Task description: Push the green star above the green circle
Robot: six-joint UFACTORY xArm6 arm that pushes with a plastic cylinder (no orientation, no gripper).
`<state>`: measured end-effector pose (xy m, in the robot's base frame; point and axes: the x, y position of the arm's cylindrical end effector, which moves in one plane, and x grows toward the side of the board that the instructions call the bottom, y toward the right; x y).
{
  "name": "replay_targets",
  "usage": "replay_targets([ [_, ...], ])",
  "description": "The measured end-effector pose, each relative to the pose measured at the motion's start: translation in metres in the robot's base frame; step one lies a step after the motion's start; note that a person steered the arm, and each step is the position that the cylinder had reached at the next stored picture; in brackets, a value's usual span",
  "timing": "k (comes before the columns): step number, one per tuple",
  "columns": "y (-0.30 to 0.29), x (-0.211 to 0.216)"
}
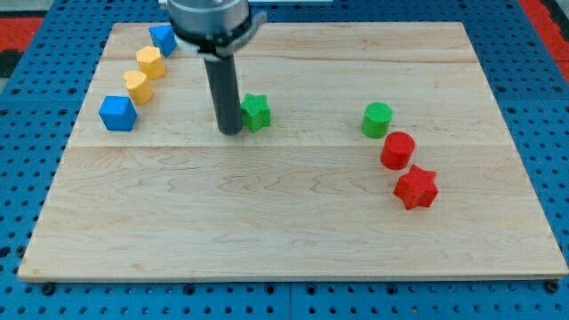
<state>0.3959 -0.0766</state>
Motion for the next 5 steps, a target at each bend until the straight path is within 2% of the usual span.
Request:
replay_targets([
  [1,0.013,-0.035],
  [2,0.072,-0.035],
  [3,0.045,-0.031],
  [4,0.076,0.004],
  [5,0.127,-0.029],
])
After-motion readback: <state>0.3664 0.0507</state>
